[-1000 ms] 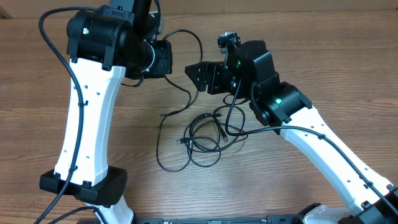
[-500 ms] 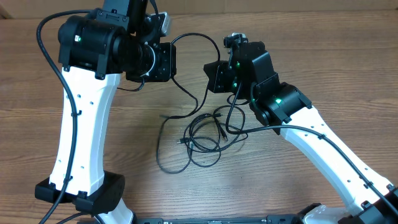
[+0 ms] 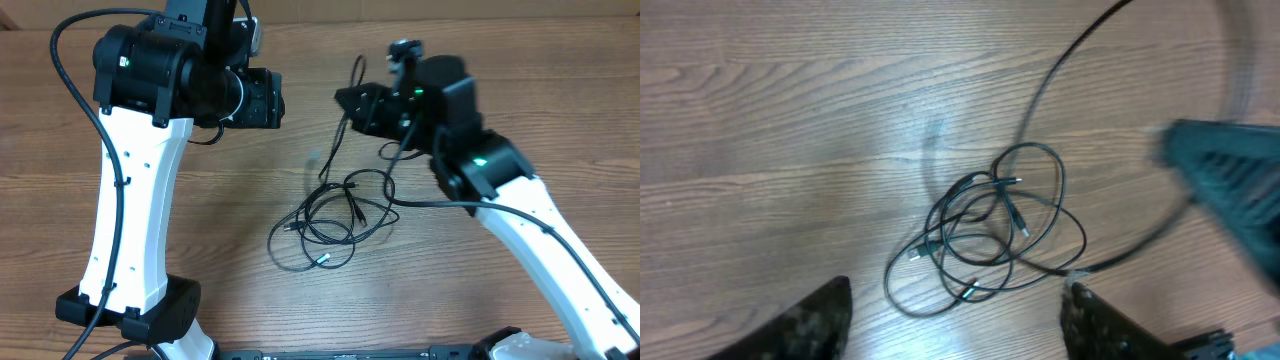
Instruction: Untangle cables
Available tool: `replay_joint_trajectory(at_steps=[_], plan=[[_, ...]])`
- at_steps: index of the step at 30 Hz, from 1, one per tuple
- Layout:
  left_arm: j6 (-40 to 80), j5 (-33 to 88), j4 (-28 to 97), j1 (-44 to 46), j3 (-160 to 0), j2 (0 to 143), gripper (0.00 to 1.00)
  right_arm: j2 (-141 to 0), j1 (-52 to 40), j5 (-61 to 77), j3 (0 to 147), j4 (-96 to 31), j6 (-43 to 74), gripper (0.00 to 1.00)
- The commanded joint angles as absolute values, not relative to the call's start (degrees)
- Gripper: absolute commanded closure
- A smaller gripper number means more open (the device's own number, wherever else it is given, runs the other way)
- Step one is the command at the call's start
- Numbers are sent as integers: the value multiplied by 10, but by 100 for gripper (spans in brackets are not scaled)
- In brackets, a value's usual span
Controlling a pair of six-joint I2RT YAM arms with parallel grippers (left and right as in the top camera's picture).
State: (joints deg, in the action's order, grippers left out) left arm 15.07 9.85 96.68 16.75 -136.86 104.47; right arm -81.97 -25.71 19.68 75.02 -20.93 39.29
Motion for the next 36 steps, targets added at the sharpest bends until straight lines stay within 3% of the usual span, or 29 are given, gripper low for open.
replay_joint_trajectory(at_steps=[1,4,8,15,20,27,36], plan=[[124,121,968,165,-1358,1038,19,-769,-238,226,782,-202,408,96],[124,121,966,165,-1331,1038,14,-752,-229,267,788,-199,423,96],[124,121,946,163,-1281,1038,0,-739,-220,369,789,-147,470,96],[137,238,938,97,-1265,1038,0,-737,-218,522,789,-119,477,96],[11,418,949,67,-1251,1038,0,-737,-217,595,789,-25,501,96],[-53,436,960,89,-1224,1038,0,-737,-217,621,789,161,665,96],[-118,524,944,127,-1220,1038,0,-737,-217,640,789,159,677,96]])
